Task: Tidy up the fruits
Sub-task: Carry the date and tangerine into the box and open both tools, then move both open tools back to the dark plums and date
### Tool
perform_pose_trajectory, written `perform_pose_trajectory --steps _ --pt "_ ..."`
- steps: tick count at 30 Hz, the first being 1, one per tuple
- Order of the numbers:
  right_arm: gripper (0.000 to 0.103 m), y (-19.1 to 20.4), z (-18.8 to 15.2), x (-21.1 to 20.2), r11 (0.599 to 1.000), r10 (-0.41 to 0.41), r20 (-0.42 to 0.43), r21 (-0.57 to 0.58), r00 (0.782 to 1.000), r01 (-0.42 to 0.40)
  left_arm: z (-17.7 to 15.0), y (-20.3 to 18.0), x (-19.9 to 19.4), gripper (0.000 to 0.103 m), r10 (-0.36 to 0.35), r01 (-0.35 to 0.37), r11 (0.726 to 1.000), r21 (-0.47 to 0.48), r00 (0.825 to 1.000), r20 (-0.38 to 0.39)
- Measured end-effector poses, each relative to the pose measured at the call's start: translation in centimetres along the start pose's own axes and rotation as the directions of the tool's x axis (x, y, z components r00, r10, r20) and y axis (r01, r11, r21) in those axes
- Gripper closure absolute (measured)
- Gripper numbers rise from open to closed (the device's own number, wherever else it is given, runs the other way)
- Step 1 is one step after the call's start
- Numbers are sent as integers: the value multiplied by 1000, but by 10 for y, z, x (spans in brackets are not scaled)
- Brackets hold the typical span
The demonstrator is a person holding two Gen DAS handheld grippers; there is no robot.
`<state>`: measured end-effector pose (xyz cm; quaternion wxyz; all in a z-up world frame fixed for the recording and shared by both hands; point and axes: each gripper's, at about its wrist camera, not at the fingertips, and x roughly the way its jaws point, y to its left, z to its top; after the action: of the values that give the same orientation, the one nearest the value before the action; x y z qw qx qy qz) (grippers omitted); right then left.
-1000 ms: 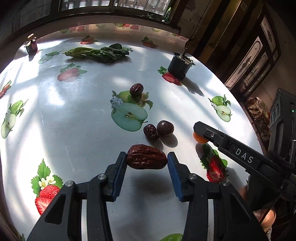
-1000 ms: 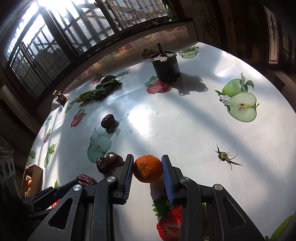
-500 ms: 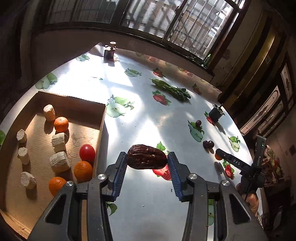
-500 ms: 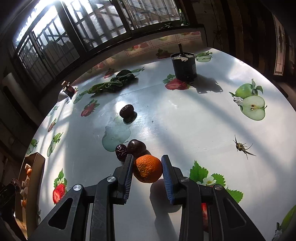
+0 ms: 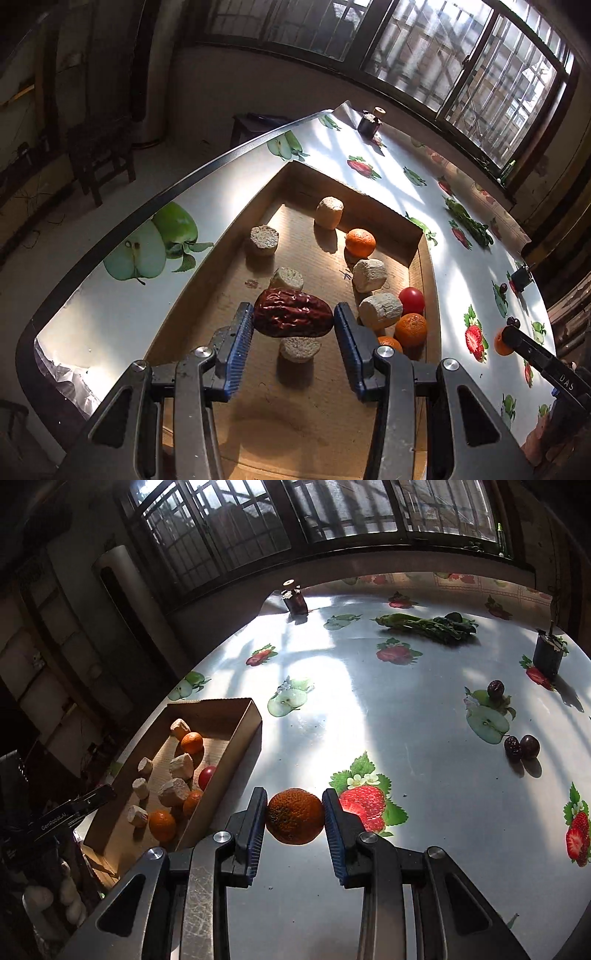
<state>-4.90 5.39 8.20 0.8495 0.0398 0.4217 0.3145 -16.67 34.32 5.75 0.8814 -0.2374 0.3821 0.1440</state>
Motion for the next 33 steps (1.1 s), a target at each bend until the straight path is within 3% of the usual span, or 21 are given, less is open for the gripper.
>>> perform_pose_trajectory --steps 8,14,25,31,33 --pt "69 97 -27 49 979 102 -118 -167 988 -120 -4 15 7 59 78 -78 997 24 997 -2" --pt "69 127 -47 76 961 81 -190 -246 979 -127 -7 19 20 59 84 -83 996 18 996 -32" --pt "68 148 -58 75 928 -18 -138 -372 990 -35 -2 14 3 59 64 -64 998 7 998 21" --pt "68 151 -63 74 922 -34 -119 -387 992 -15 3 12 -19 48 80 -79 997 -14 993 85" --pt "62 150 -62 71 925 -25 -112 -380 993 -20 2 7 -28 46 85 -84 996 -6 990 109"
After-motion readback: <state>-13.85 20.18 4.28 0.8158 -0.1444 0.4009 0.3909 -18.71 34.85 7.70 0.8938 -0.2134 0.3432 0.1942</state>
